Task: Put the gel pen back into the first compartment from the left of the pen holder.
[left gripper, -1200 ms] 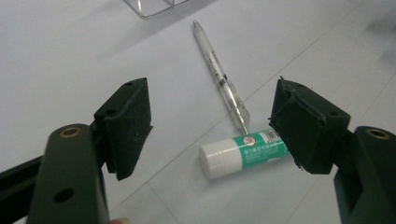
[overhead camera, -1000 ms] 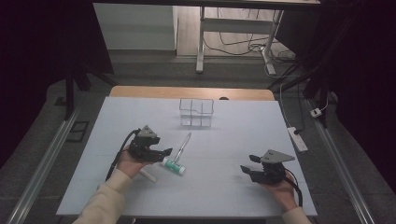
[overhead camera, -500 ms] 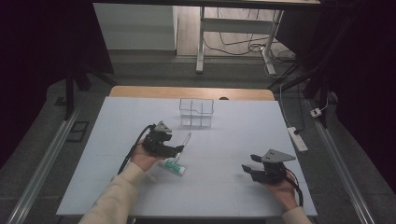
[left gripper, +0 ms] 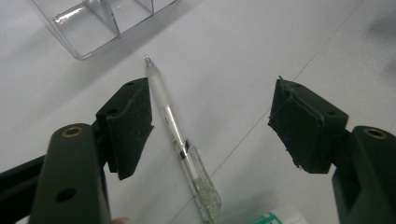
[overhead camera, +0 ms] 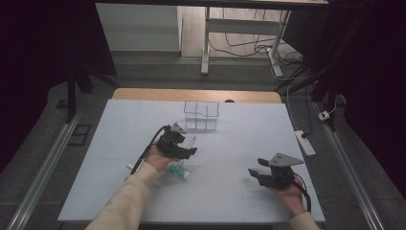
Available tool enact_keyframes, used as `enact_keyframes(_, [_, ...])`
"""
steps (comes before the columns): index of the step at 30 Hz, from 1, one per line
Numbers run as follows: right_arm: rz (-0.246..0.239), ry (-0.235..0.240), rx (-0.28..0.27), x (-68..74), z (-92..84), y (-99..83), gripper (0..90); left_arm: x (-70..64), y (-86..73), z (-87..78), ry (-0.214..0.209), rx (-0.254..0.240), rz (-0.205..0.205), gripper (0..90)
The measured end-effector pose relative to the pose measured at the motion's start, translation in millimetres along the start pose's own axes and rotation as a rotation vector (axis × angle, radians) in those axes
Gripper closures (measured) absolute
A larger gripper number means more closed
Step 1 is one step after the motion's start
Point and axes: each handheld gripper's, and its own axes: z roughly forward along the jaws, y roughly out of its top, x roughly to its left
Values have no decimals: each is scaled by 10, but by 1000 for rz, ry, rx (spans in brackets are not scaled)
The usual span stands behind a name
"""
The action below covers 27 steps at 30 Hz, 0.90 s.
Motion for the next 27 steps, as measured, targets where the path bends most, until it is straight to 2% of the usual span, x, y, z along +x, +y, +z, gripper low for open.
enact_keyframes(3, [-5, 6, 3, -3, 5, -5, 409, -9, 26, 33, -1, 6, 2, 308])
enact_keyframes(4, [-4, -7, 0, 3, 8, -7, 409, -15, 34, 44, 2, 6, 5, 310])
enact_keyframes(8, [-11, 14, -3, 1, 10, -6, 405, -16, 55, 92, 9, 25, 10, 317])
enact_keyframes(11, [-16, 10, 0, 7, 15, -6, 403, -8, 66, 138, 19, 40, 6, 319])
enact_keyframes(19, [-15, 12, 6, 8, 32, -10, 402, 78, 88, 261, 42, 67, -22, 332])
enact_keyframes(27, [-17, 8, 22, 7, 38, -12, 402, 165, 81, 393, 64, 90, -54, 385])
